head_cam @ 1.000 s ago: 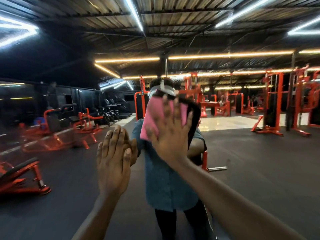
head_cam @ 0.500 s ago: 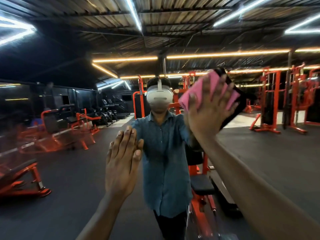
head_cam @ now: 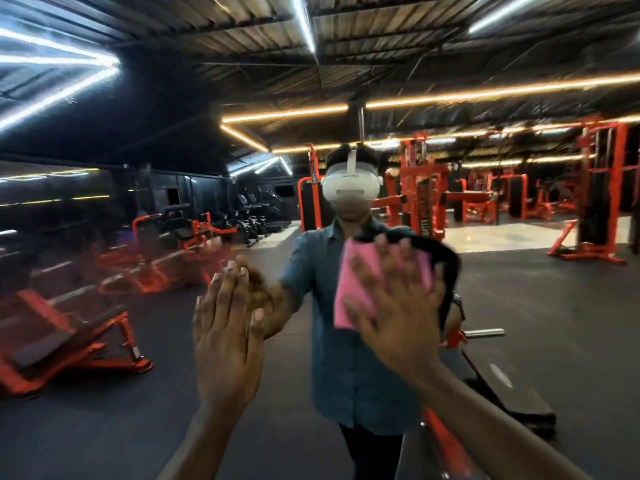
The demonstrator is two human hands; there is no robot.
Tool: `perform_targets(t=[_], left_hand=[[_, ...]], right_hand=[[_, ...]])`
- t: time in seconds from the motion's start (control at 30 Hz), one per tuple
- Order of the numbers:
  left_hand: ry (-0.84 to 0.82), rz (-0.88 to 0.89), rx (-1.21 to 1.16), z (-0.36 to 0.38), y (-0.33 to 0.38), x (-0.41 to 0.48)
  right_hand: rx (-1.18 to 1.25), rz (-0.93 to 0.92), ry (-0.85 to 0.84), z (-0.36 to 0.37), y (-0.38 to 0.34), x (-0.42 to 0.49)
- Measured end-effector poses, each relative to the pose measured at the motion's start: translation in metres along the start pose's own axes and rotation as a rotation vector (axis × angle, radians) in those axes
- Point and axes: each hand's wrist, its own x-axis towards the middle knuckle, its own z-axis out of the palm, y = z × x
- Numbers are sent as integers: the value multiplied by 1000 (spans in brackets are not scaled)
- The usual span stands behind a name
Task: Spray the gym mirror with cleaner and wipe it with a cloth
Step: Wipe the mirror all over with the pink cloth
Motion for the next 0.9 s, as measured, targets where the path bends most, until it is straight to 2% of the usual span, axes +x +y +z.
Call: perform_targets(t=[0.1, 0.2, 0.3, 0.43, 0.53, 0.6, 0.63, 0.73, 0.77, 0.8, 0.83, 0.9], left_hand=[[-23, -29, 50, -7, -23, 4], [-27, 22, 68, -7, -36, 7], [-5, 75, 53, -4, -43, 10], [29, 99, 25, -7, -51, 11], [55, 59, 16, -16, -64, 14], [57, 51, 31, -23, -74, 19], [59, 54, 39, -26, -78, 23], [65, 63, 53, -34, -87, 34], [71, 68, 51, -36, -89, 36], [75, 73, 46, -37, -92, 38], [75, 77, 38, -38, -96, 40], [68, 95, 9, -40, -101, 41]], right_hand=[[-54, 290, 144, -20, -2, 54], [-35, 389, 213, -37, -24, 111], [-53, 177, 147, -24, -65, 113], [-55, -343, -63, 26, -117, 17], [-82, -486, -98, 30, -113, 8], [-89, -425, -55, 15, -101, 42], [-87, -317, 1, 5, -94, 65], [-53, 186, 199, -21, -78, 119], [-43, 314, 234, -23, -83, 123], [-53, 357, 237, -19, -95, 118], [-62, 308, 207, -10, -111, 106], [-36, -44, 52, 18, -144, 61]])
